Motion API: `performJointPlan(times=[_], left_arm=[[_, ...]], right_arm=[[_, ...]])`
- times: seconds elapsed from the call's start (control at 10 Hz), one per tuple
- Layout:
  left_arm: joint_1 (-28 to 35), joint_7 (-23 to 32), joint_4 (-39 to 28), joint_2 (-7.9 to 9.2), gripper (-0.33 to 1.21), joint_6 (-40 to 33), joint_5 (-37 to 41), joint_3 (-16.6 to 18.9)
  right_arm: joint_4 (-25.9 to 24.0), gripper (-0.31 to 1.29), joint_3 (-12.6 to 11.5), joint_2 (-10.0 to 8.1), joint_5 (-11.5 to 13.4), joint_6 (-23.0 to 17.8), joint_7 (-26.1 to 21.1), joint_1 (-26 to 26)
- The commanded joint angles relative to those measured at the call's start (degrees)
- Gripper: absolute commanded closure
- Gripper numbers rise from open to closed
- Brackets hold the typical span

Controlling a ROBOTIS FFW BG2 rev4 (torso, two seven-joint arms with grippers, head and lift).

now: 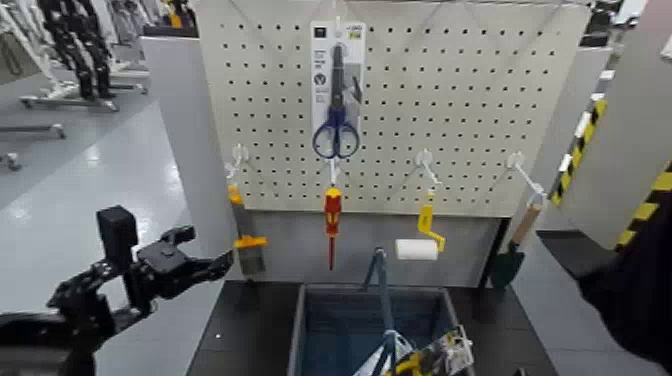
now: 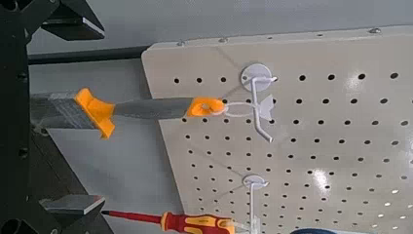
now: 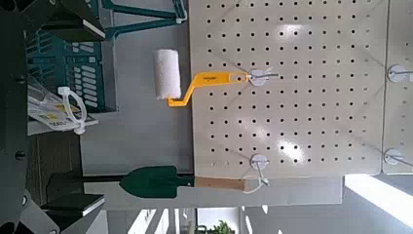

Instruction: Put the yellow paint brush into the crate.

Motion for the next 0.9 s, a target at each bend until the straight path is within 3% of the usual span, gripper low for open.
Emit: performJointPlan(times=[0.1, 0.3, 0.9], left_arm=[[-4.3, -1.6, 4.2, 2.10, 0.12, 0.2, 1.4, -3.0], [-7.3, -2.6, 7.5, 3.33, 0.12, -0.3, 2.3, -5.5], [-18.3, -5.8, 18.2, 3.68, 0.12, -4.3, 4.5, -15.6]], right_arm=[[0.0, 0.13, 0.0, 0.00, 0.0, -0.1, 0.1, -0.1], [0.1, 0.13, 0.1, -0.08, 0.0, -0.1, 0.1, -0.2], [0.5, 0.13, 0.5, -0.26, -0.4, -0.2, 0.2, -0.6]])
